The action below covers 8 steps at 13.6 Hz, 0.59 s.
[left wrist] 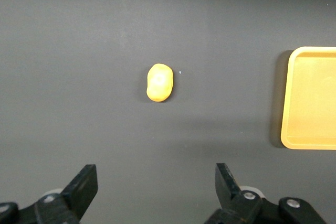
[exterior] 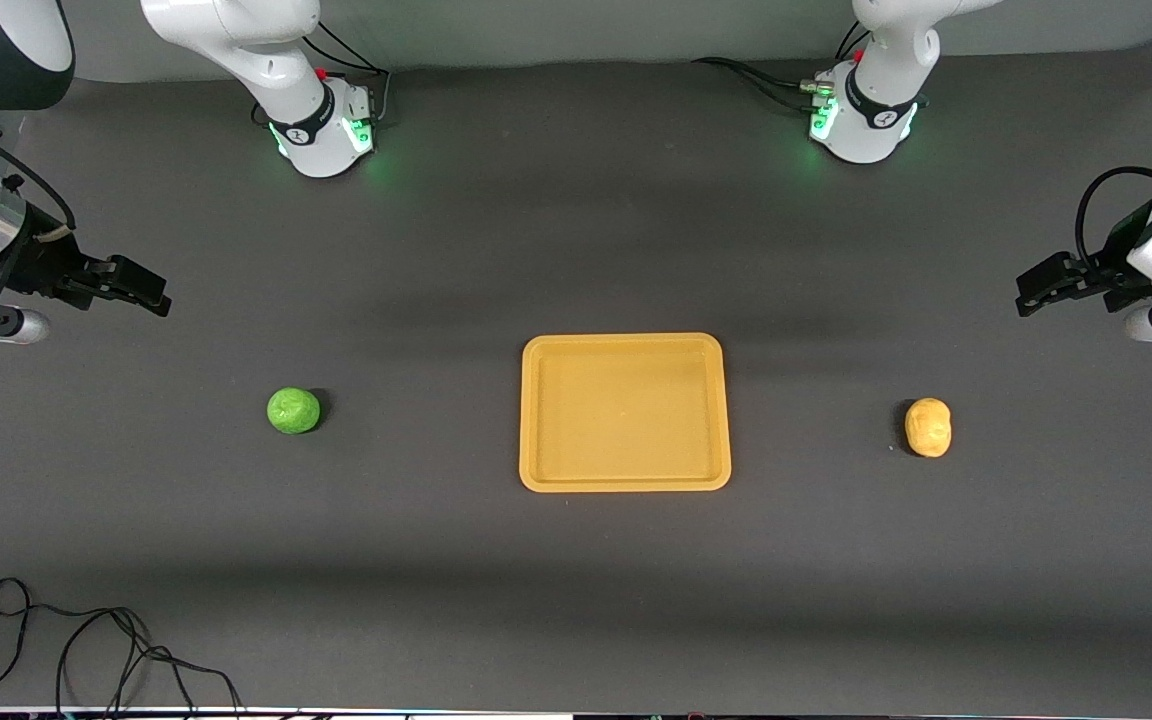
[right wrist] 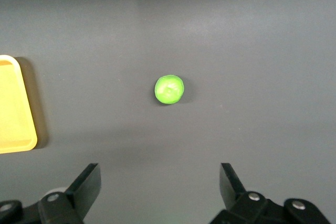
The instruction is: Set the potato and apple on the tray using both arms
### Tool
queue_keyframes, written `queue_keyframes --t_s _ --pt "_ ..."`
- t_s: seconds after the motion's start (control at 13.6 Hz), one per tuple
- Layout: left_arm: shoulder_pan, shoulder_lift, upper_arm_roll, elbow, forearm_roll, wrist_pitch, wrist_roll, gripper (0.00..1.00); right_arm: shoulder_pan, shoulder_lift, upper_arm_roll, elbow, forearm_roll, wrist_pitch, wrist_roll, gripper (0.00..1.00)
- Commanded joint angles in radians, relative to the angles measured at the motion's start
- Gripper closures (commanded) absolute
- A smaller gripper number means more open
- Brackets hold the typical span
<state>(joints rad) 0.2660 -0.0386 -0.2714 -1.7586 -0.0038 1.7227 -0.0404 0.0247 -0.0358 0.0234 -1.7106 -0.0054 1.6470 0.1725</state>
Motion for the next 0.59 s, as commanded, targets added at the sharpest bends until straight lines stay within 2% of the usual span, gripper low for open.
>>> queue_keyframes --t_s 0.0,0.22,0.52 --pt "-0.01 -0.014 0.005 -0.013 0.016 0.006 -0.003 0.0 0.011 -0.024 -0.008 -0.024 -0.013 0.014 -0.024 0.0" --pt "-0.01 -0.003 0.005 -0.013 0.018 0.023 -0.001 0.0 0.009 -0.019 -0.008 -0.021 -0.013 0.011 -0.024 0.0" --pt "-0.008 0.106 0.006 -0.067 0.037 0.219 -0.003 0.0 0.011 -0.001 -0.008 -0.021 -0.008 0.016 -0.028 0.0"
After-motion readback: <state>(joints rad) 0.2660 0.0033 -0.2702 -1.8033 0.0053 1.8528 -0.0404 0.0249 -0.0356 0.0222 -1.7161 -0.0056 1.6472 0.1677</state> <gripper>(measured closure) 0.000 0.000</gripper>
